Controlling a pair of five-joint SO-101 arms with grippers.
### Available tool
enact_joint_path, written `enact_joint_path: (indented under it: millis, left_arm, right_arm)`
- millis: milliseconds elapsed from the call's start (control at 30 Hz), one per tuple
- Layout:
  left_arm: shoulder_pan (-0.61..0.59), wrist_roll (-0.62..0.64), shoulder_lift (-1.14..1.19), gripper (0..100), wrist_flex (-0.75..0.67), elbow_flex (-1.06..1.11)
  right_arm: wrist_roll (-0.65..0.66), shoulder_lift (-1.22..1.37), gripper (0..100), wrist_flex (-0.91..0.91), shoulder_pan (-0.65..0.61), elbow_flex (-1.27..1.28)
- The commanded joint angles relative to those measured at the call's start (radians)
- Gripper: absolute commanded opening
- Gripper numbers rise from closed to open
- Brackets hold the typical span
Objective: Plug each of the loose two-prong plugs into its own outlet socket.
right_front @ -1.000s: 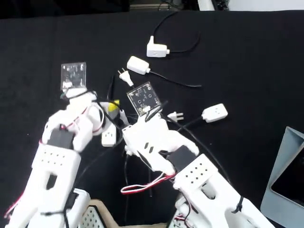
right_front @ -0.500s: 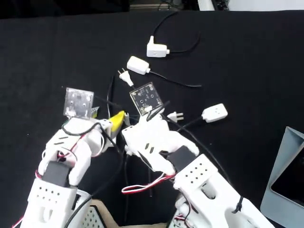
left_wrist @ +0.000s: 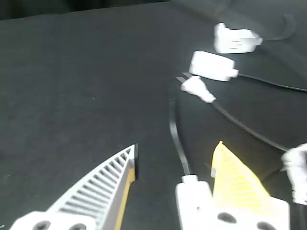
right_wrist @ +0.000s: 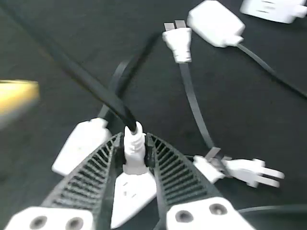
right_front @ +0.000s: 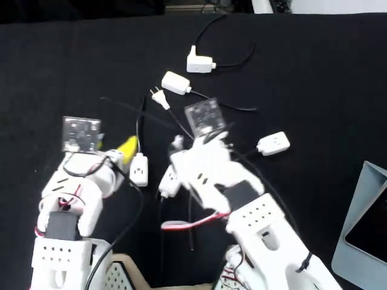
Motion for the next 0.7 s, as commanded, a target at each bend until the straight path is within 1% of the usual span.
enact_joint_path:
  millis: [0, 133, 300, 433, 533, 667]
  left_arm:
    - [-0.033, -0.08, 0.058, 26, 0.049, -0.039]
    - [-0.007, -0.097, 0.213, 26, 0.052, -0.087]
    - [0.096, -0.11, 0.462, 26, 0.048, -0.153]
    - [0.148, -0.109, 0.654, 26, 0.046, -0.22]
    - [0.171, -0.106, 0.776, 26, 0.046, -0.263]
    - [0.166, -0.104, 0.916, 26, 0.046, -0.318]
  right_arm:
    - [-0.012, -0.018, 1.3, -0.015, 0.084, -0.036]
    - [-0.012, -0.018, 1.3, -0.017, 0.124, -0.039]
    - [-0.012, -0.018, 1.3, -0.018, 0.141, -0.033]
    - [-0.012, -0.018, 1.3, -0.015, 0.15, -0.031]
    - [-0.012, -0.018, 1.3, -0.014, 0.15, -0.03]
    - [-0.012, -0.018, 1.3, -0.014, 0.15, -0.03]
